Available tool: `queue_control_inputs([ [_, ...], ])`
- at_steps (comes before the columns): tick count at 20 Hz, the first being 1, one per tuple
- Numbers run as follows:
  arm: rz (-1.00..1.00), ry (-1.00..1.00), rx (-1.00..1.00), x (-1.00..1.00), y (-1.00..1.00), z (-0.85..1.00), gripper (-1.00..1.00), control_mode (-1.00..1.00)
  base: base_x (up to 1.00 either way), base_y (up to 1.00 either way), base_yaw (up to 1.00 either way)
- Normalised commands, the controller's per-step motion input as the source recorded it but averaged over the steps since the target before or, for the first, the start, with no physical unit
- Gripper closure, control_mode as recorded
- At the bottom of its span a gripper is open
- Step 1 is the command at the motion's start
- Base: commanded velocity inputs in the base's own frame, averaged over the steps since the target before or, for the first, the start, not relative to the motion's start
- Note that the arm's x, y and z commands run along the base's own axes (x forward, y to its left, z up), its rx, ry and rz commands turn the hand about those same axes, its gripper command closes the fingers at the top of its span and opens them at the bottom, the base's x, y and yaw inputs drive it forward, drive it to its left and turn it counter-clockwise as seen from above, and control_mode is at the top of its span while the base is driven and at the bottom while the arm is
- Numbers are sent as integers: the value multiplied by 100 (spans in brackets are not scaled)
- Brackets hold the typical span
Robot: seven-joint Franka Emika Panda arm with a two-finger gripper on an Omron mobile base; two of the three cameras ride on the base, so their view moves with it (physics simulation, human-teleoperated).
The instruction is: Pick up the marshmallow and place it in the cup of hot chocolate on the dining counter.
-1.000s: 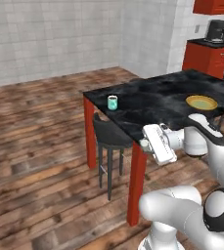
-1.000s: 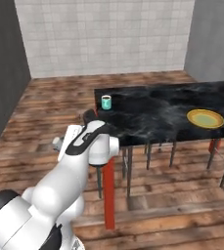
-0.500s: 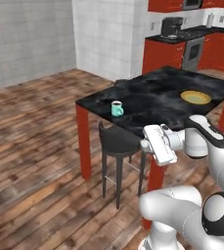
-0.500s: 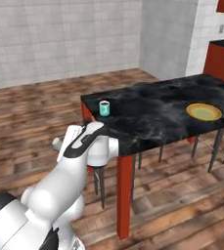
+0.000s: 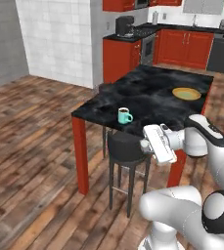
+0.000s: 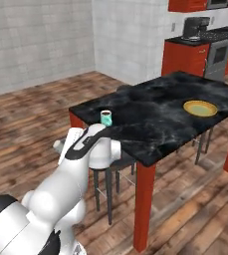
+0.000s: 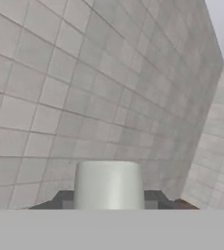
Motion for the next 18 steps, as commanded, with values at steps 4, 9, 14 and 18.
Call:
queue_control_inputs([
  [4,0,0,0,0,0,0,100,100,24,100,-50],
  [9,0,0,0,0,0,0,100,100,13,100,-51],
  [14,0,0,0,0,0,0,100,100,31,52,-23],
  [18,0,0,0,0,0,0,100,100,59,12,-21],
])
